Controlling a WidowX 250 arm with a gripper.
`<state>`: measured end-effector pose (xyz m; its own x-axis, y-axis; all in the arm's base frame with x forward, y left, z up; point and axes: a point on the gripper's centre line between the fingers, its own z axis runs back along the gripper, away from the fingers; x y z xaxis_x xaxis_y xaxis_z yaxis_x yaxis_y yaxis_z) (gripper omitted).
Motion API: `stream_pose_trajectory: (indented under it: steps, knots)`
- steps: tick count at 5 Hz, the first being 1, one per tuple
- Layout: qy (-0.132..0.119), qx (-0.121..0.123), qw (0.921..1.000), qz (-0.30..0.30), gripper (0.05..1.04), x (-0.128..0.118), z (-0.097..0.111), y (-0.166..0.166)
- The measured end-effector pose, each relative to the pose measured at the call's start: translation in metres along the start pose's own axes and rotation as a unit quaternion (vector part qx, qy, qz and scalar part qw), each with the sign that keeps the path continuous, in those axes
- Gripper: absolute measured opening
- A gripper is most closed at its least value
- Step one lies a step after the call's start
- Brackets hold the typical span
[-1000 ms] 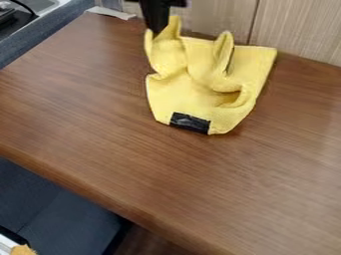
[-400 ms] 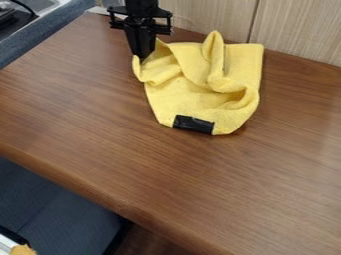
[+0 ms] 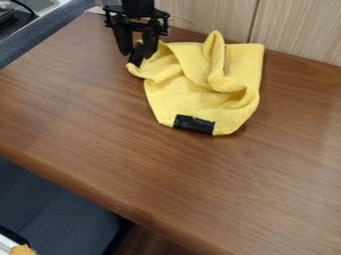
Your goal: Unfold cloth from right to left
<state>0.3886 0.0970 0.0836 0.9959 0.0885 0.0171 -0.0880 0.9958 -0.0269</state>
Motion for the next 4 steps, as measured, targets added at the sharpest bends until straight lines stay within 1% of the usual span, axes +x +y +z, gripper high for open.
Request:
stream_pose_trajectory:
  steps: [1,2,3,4]
  knots:
    - [-0.01,0.011,0.9999,0.0,1.005,0.0,0.012,0.001]
    - [-0.022,0.02,0.9996,0.003,1.003,0.001,0.031,0.002]
    - [-0.021,0.022,0.9995,0.004,1.0,0.001,0.042,0.0]
    - [-0.037,0.023,0.999,0.008,1.0,0.001,0.056,-0.002]
